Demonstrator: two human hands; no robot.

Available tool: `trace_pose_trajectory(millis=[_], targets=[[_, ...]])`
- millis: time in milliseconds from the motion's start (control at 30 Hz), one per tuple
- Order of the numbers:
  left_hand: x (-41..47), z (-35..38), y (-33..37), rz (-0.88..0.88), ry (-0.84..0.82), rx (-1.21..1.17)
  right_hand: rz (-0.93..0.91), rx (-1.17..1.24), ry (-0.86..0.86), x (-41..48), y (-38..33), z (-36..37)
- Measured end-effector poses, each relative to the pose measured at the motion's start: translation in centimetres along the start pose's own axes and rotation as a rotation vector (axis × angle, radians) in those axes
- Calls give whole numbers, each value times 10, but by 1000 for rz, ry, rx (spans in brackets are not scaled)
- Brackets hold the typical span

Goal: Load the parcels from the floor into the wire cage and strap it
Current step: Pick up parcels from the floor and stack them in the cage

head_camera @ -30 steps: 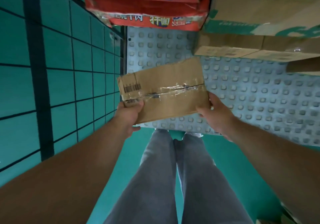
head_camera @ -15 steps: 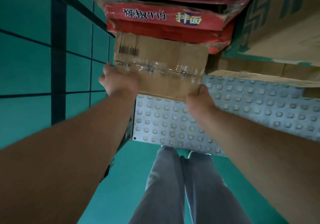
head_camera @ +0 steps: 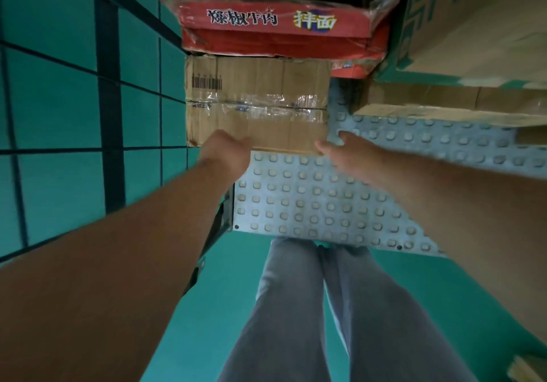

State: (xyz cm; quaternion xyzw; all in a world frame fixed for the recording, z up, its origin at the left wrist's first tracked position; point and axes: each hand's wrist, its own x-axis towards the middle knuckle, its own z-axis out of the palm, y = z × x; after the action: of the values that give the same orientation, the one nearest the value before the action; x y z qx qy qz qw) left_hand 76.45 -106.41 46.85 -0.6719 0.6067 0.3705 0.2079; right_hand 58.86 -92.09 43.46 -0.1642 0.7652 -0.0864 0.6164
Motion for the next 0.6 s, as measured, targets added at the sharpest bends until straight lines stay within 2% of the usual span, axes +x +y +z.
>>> trace_pose_trajectory(millis=[167,300,433,533,600], targets=[[-83,15,8,0,-271,-120,47,32,46,-48,45,-27],[-160,42,12,-25,-361,-230,78,69,45,-123,87,-42],[-231,60,27,104,-438,-178,97,138,14,-215,122,-51],[-267,60,43,252,-524,-66,104,321,7,-275,155,-43],[-287,55,53,392,-575,65,125,487,75,-310,181,-28]])
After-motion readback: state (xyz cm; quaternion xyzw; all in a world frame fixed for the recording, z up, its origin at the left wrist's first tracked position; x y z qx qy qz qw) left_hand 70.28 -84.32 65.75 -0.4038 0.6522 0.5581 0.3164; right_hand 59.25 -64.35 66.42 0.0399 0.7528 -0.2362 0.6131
